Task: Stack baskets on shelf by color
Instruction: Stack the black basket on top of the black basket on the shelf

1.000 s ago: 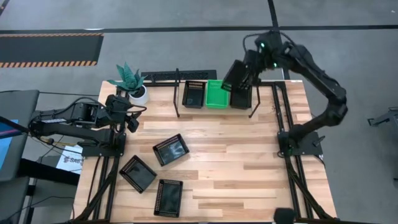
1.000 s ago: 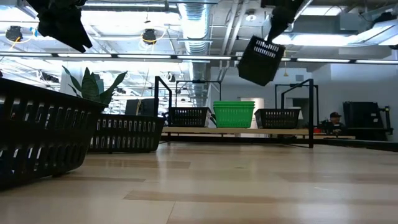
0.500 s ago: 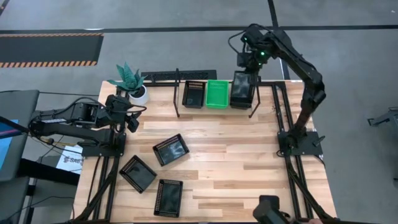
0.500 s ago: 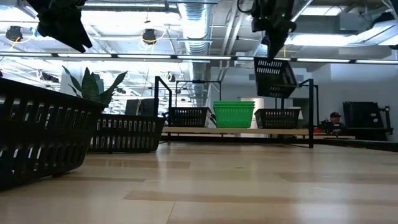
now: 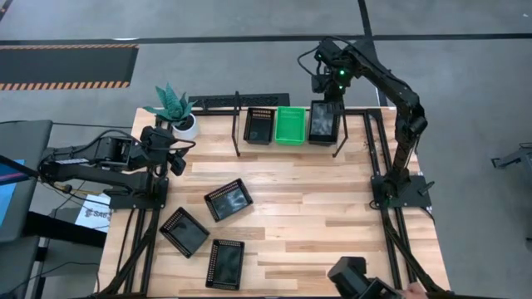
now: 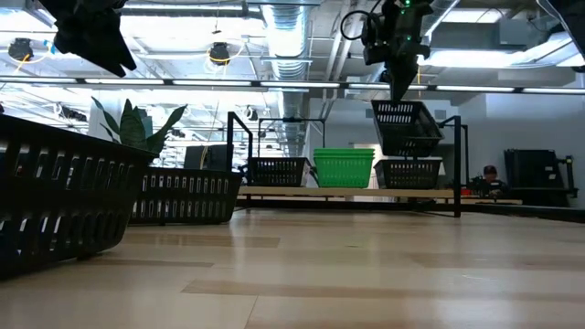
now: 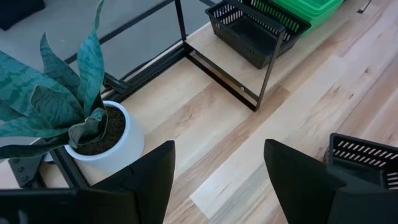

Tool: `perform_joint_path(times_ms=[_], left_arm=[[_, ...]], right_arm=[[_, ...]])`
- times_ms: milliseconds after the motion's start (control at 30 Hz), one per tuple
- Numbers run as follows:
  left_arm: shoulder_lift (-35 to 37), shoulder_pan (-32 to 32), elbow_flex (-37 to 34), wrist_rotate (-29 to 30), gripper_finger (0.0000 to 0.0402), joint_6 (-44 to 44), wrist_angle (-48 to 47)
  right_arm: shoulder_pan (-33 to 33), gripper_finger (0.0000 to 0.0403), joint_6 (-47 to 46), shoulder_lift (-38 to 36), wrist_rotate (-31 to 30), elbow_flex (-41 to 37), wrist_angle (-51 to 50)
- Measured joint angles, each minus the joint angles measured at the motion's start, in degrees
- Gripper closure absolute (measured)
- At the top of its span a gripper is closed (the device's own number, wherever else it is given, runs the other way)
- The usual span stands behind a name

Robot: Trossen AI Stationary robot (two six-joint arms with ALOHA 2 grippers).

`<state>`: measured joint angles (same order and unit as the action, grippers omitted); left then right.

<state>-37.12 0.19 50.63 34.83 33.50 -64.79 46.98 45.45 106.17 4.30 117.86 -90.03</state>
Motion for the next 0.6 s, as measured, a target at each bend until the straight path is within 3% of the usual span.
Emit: perform_joint_path(times_ms=[600], left_arm=[[0.02,0.00,0.00,0.13,0.0166,0.36,0.00]], right_arm=[[0.42,0.0391,-0.32,0.02,-0.29,0.00,0.01]])
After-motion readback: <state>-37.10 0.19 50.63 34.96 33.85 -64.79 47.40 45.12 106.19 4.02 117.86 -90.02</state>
